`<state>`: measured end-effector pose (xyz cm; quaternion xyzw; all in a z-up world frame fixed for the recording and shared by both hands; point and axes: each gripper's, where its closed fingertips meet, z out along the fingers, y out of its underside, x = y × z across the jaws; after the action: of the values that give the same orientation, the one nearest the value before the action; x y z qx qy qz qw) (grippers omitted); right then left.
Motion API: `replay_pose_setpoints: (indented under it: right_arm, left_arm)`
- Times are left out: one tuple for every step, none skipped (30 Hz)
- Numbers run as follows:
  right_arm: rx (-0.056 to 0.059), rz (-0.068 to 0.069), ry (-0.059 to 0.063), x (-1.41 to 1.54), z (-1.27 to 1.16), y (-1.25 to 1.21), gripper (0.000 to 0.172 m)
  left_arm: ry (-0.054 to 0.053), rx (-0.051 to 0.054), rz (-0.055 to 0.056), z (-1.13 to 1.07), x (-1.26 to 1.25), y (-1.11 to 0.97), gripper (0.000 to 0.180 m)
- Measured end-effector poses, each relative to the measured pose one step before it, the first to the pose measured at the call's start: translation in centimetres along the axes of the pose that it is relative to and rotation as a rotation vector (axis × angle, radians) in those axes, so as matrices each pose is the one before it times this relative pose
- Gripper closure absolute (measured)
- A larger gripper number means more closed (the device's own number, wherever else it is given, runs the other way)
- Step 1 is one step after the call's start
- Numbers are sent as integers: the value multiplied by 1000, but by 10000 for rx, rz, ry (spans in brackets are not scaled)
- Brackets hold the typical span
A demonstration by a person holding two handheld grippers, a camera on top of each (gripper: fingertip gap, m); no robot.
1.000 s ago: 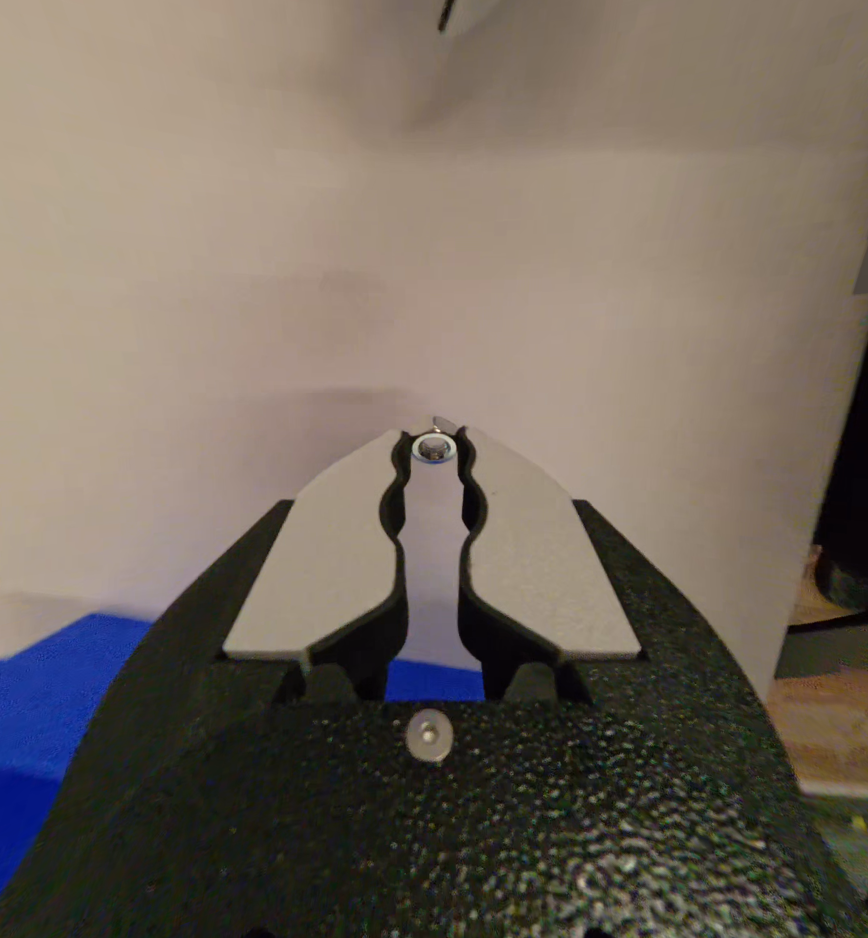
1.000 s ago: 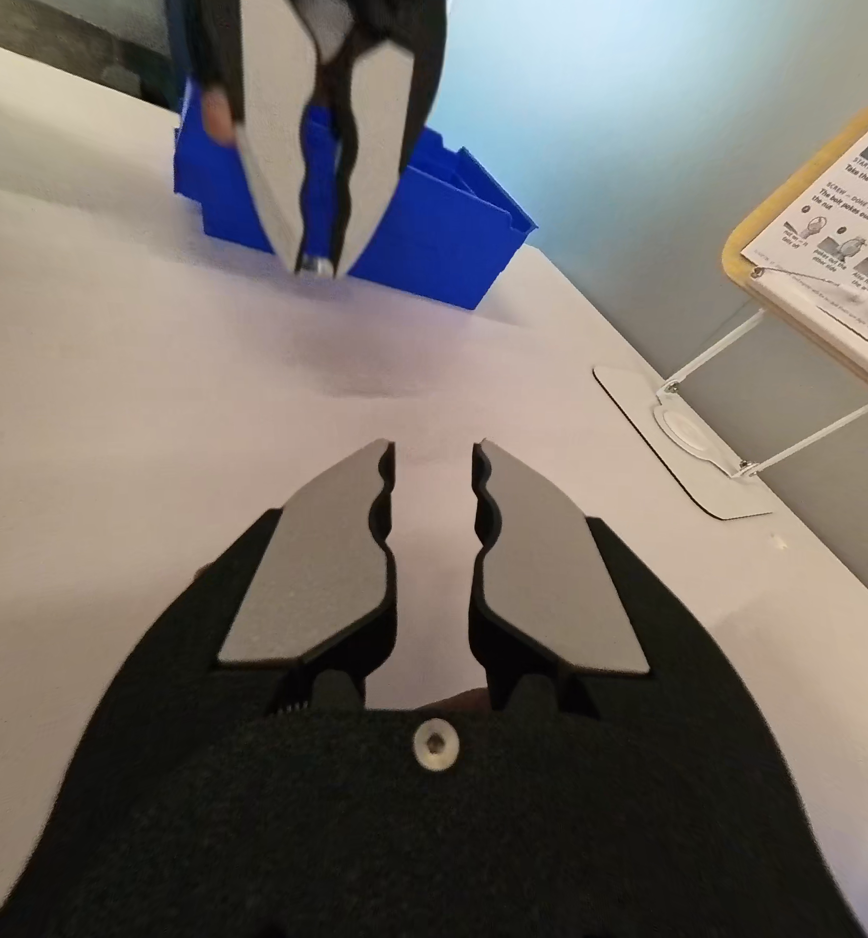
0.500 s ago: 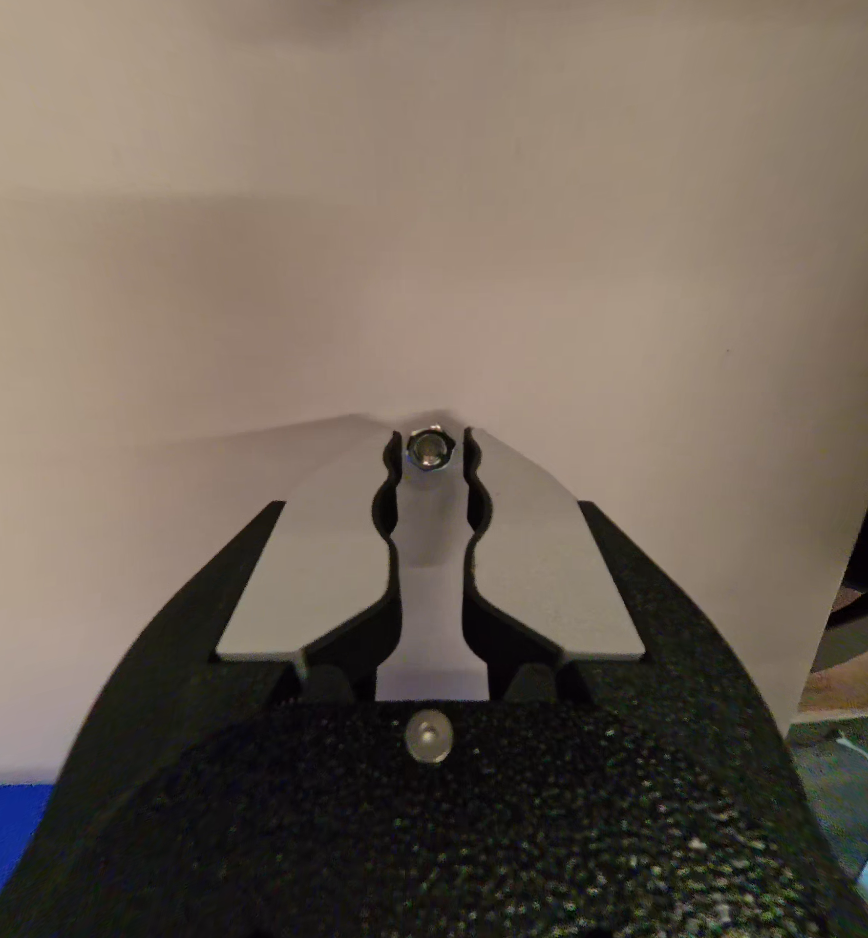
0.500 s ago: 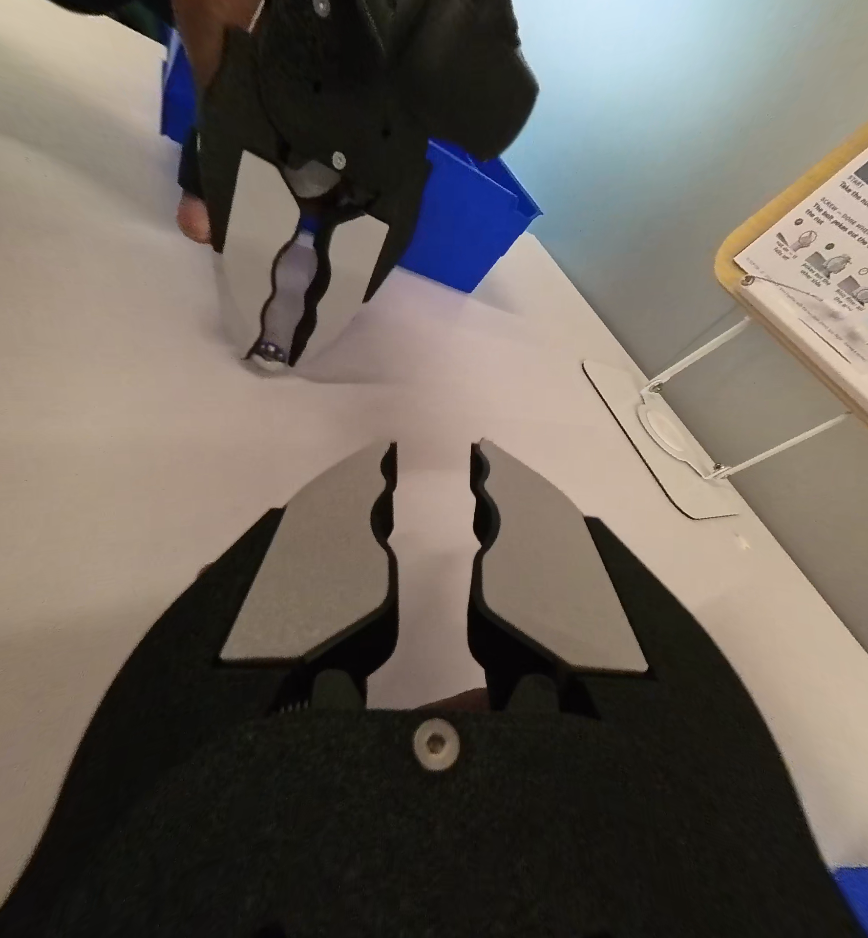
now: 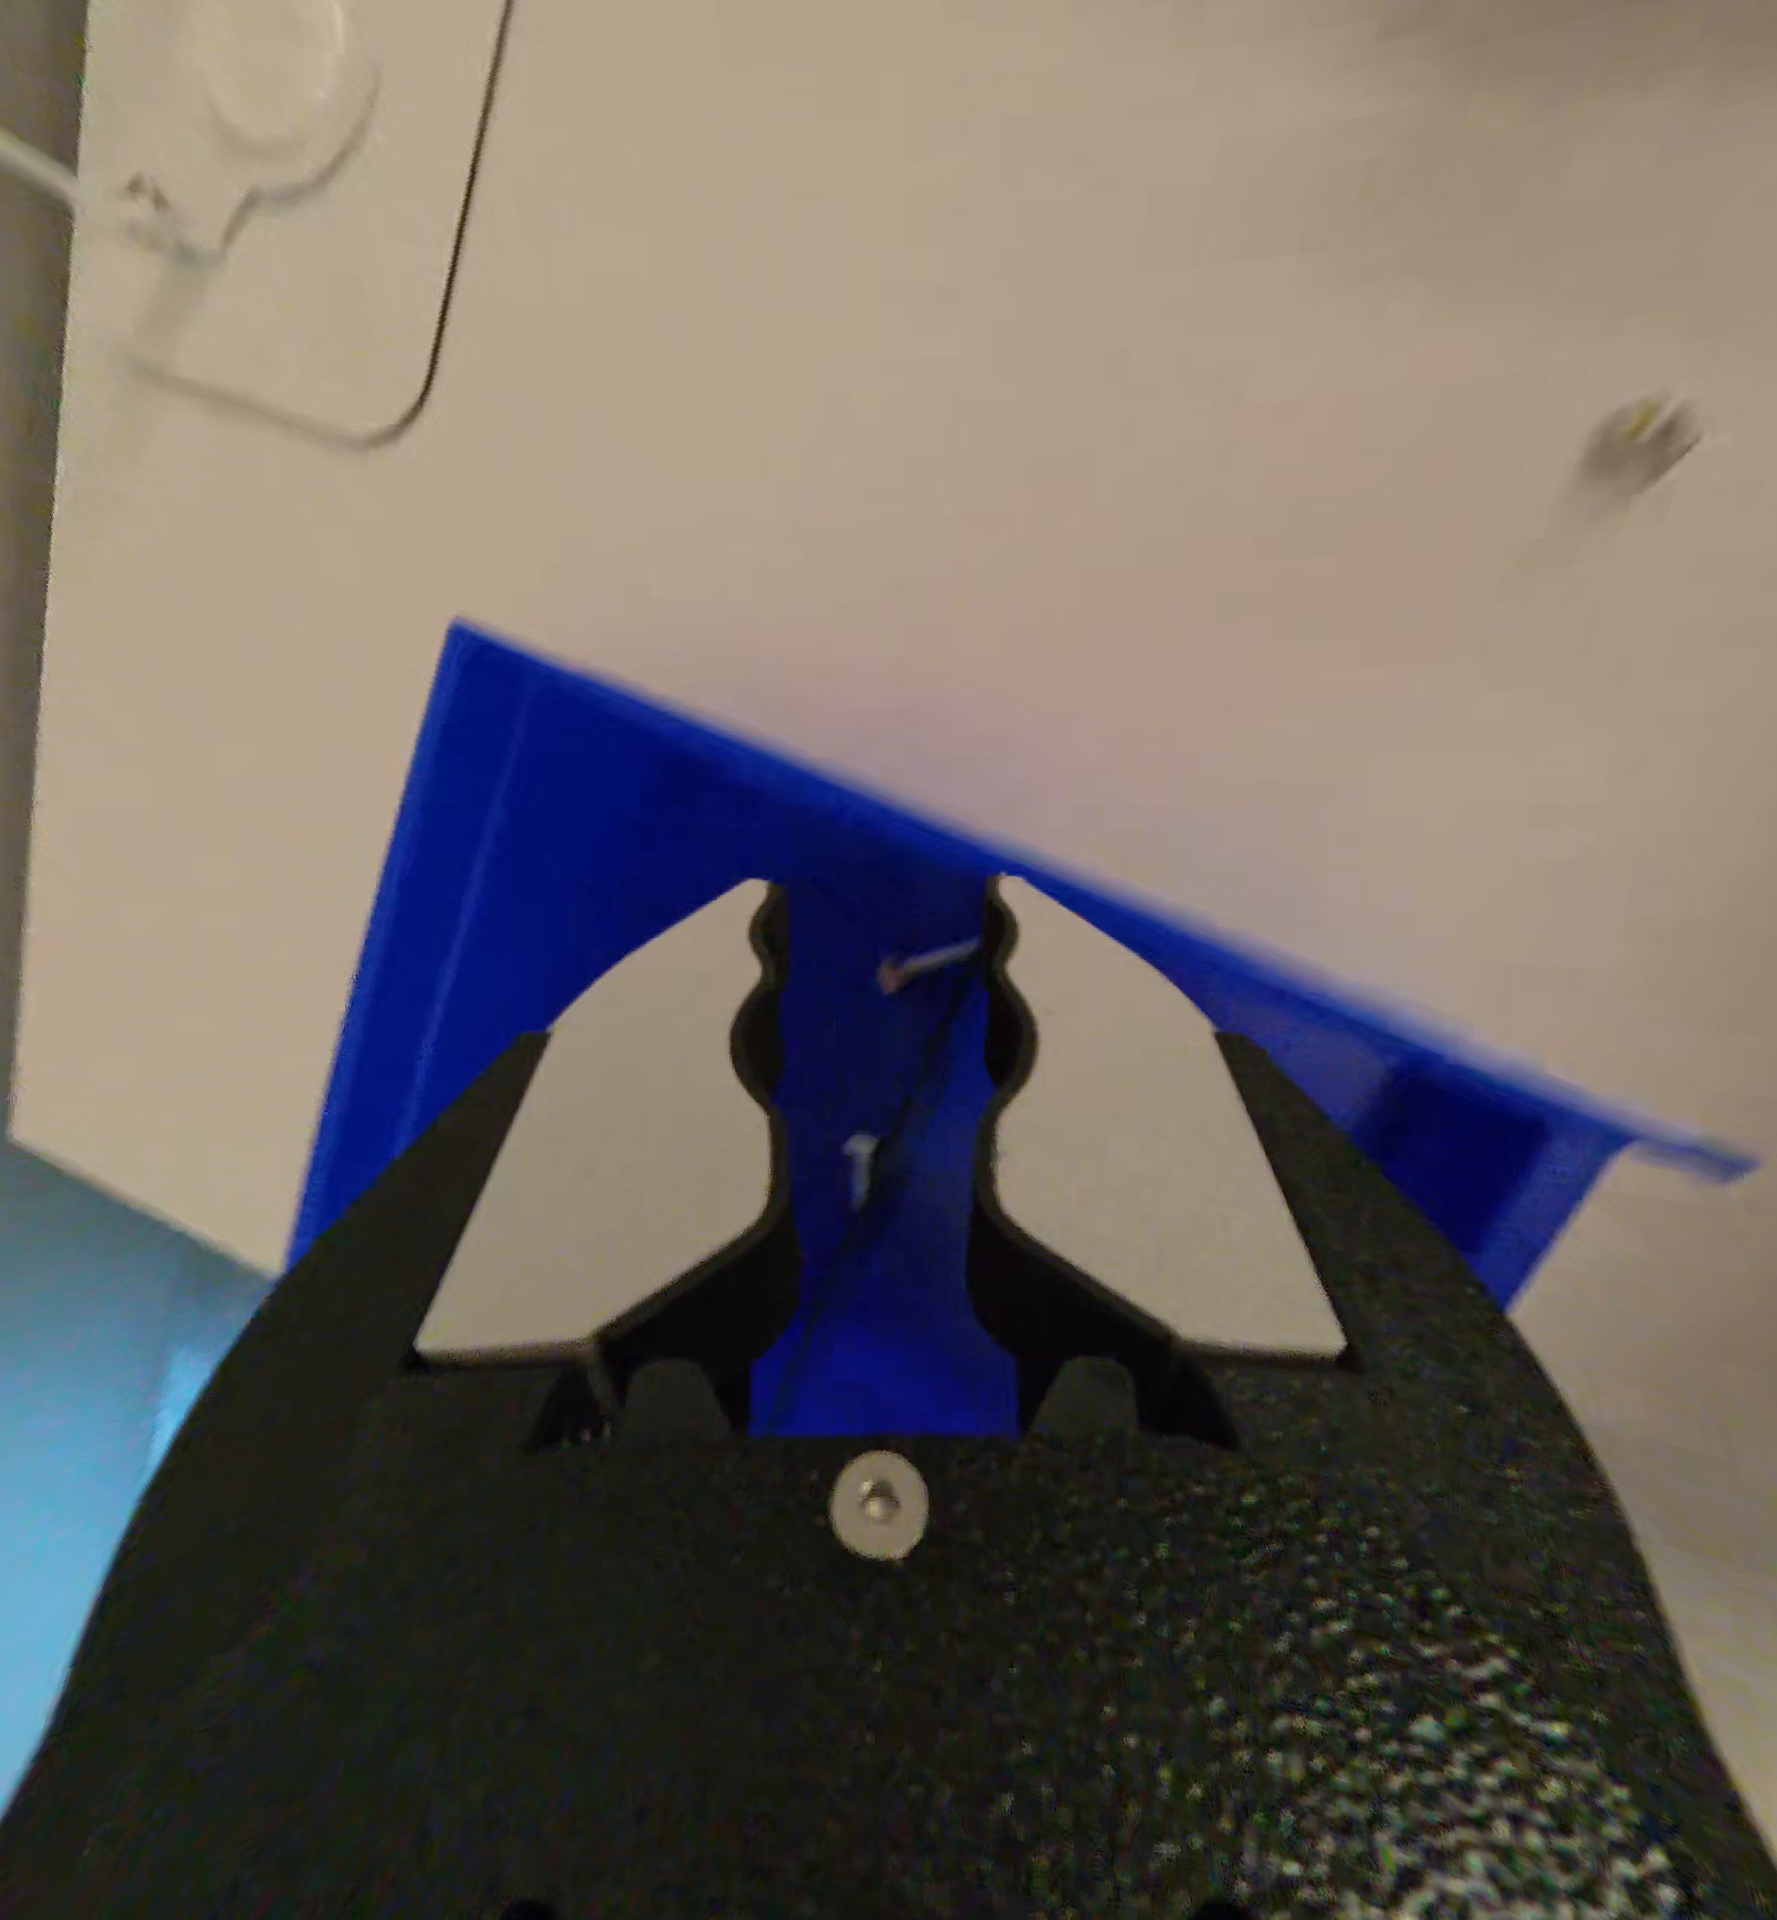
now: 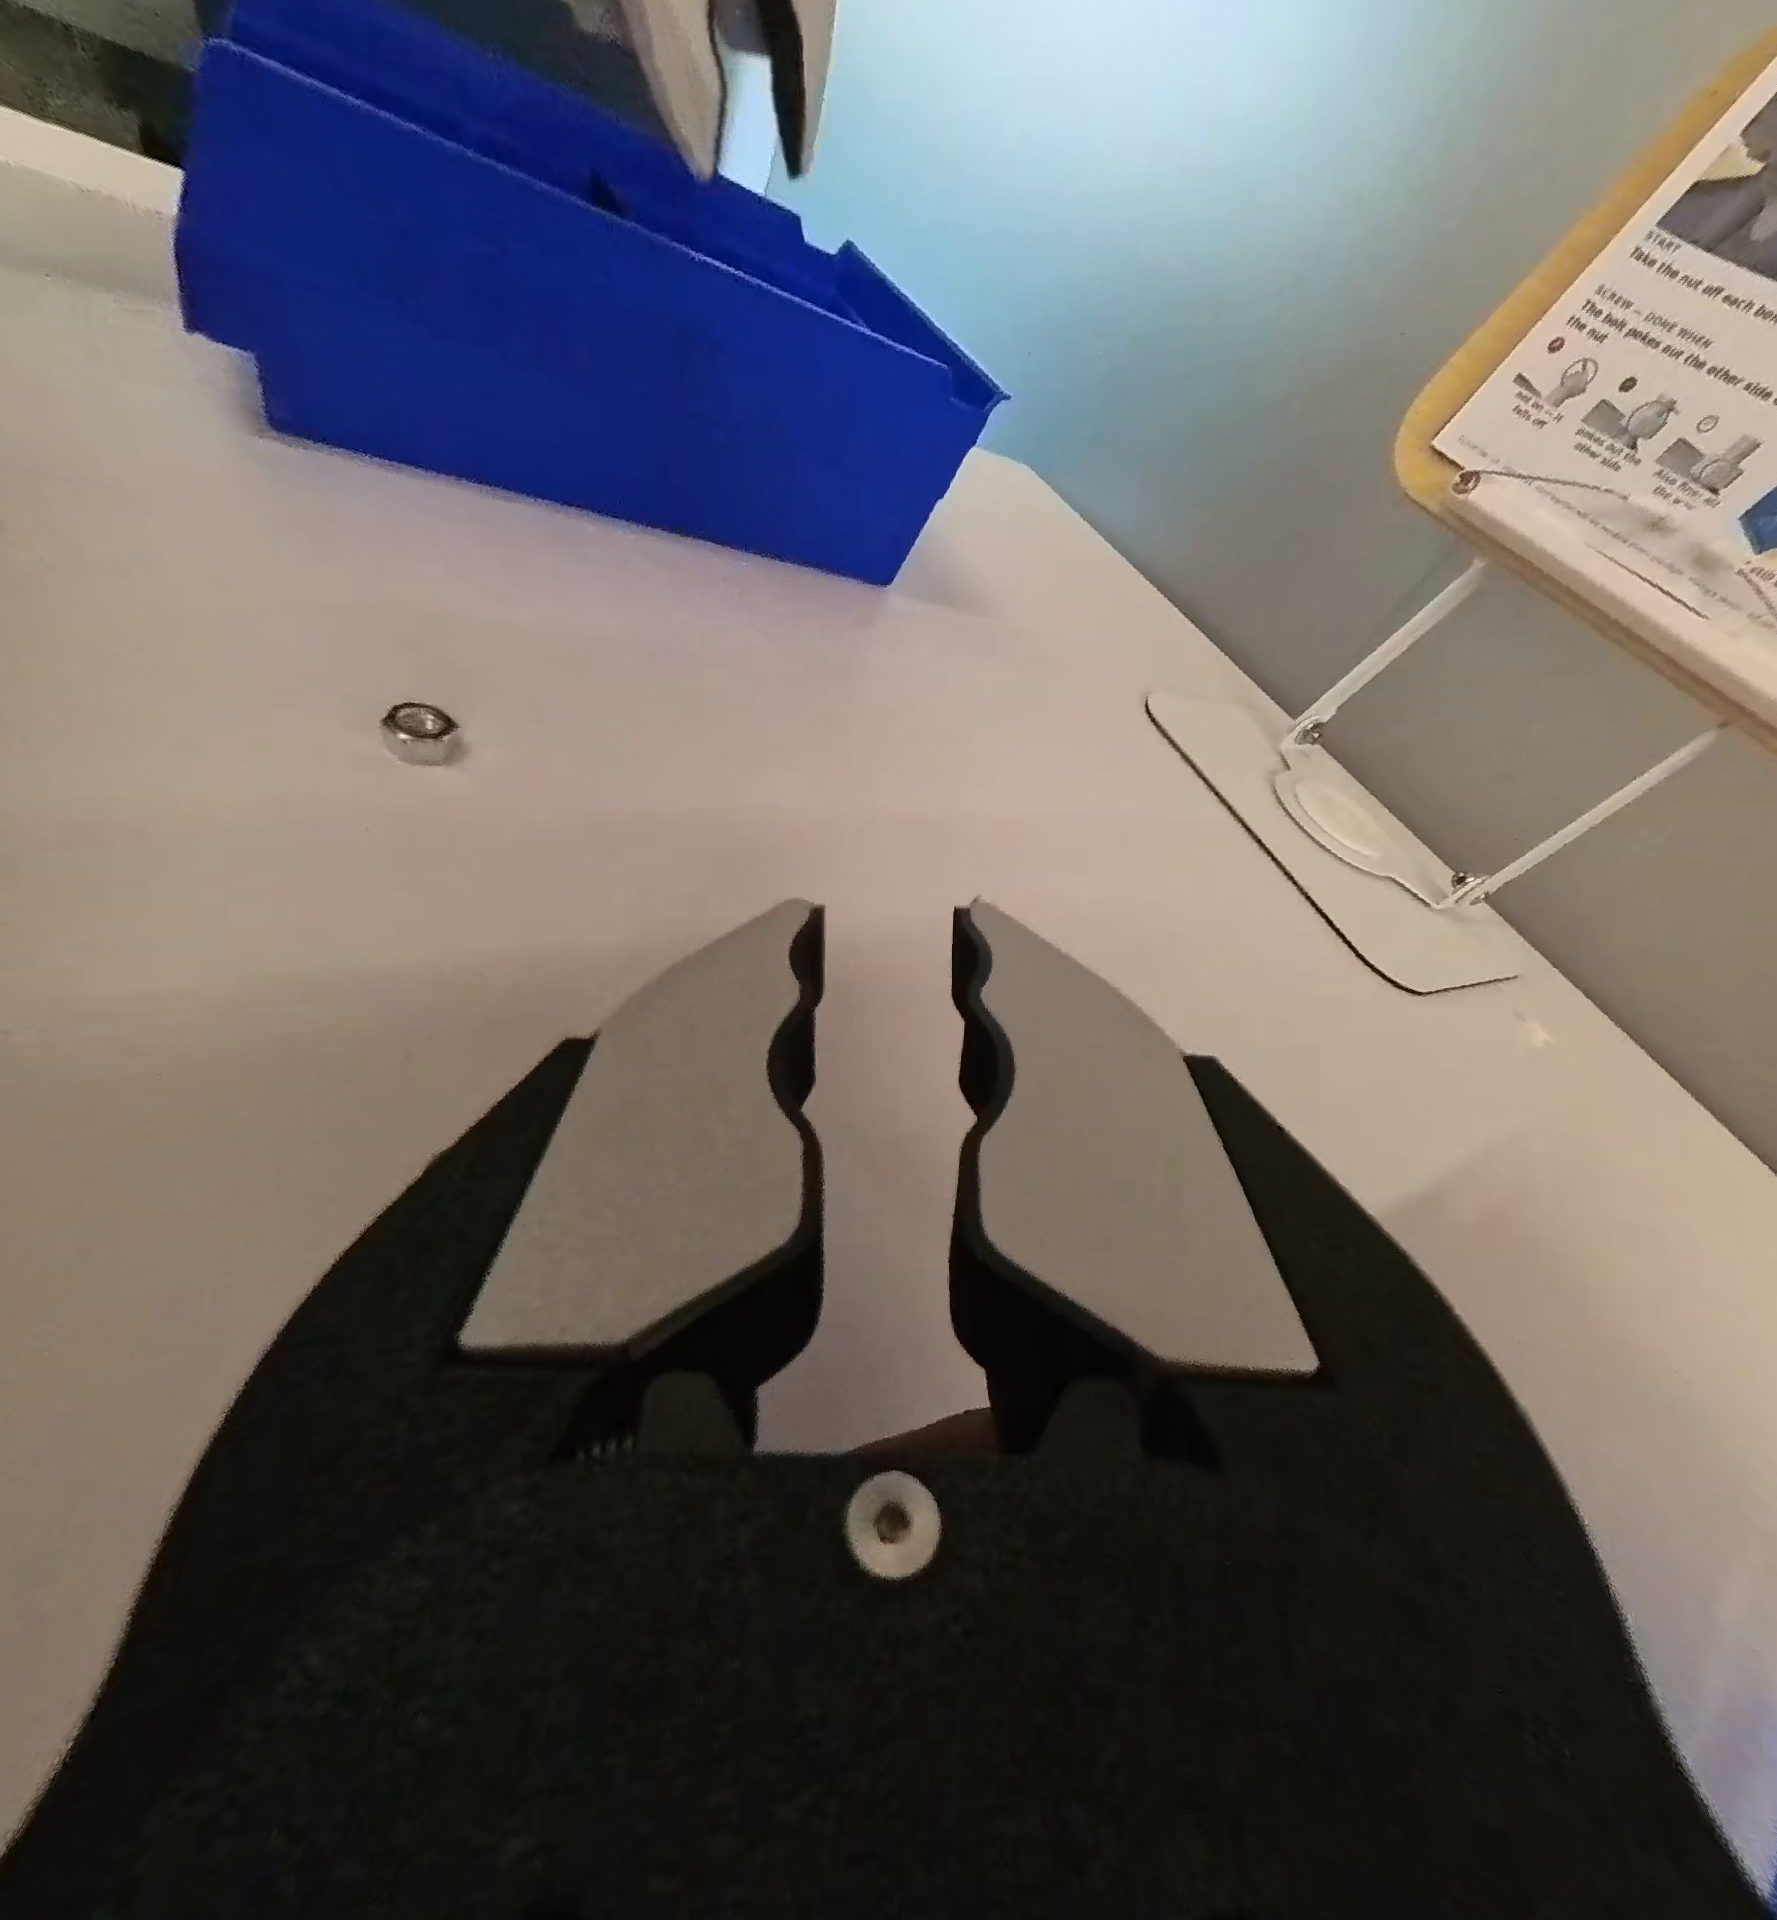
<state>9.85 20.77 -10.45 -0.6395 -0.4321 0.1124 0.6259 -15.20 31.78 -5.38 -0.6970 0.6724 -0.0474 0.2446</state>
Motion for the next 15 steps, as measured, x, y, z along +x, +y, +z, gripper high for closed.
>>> replay_pose_setpoints:
  right_arm:
    - [107, -29, -10, 77, -48, -82, 149]
    - [138, -26, 23, 144, -71, -115, 149]
    - [201, -24, 40, 168, -115, -204, 149]
    - [215, 8, 27, 154, -134, -212, 149]
    - [192, 47, 47, 213, -106, -200, 150]
    - [168, 66, 76, 275, -80, -151, 151]
    - [142, 77, 74, 286, -56, -129, 151]
    - [107, 94, 76, 302, -23, -71, 152]
    - [80, 102, 84, 316, -4, -39, 152]
    - [73, 101, 86, 320, 6, -34, 152]
    - [60, 102, 99, 318, 34, -29, 152]
    - [34, 95, 117, 333, 18, -3, 152]
    - [13, 86, 96, 283, 48, 21, 152]
    - [0, 66, 61, 228, 76, 37, 152]
    - [-12, 36, 74, 204, 95, 51, 152]
  left_arm:
    - [15, -470, 450, 207, -1025, 1607, 144]
    - [104, -491, 476, 396, -801, 1597, 144]
    - [136, -508, 345, 544, -745, 1523, 144]
    - [209, -481, 226, 655, -667, 1350, 144]
    - [269, -348, 229, 704, -548, 1001, 144]
    - [337, -161, 329, 724, -344, 645, 144]
    - [399, -31, 393, 686, -134, 368, 144]
    - [472, 38, 359, 628, 20, 190, 145]
    - [448, 87, 219, 576, -6, 31, 146]
    - [416, 96, 98, 502, -59, -93, 146]
    - [360, 88, 135, 446, -30, -220, 147]
    - [239, 85, 196, 403, -85, -301, 148]
    - [216, 41, 145, 410, -58, -325, 147]
    - [222, 18, 23, 411, 19, -371, 147]
    - [216, 2, -48, 416, 89, -424, 146]
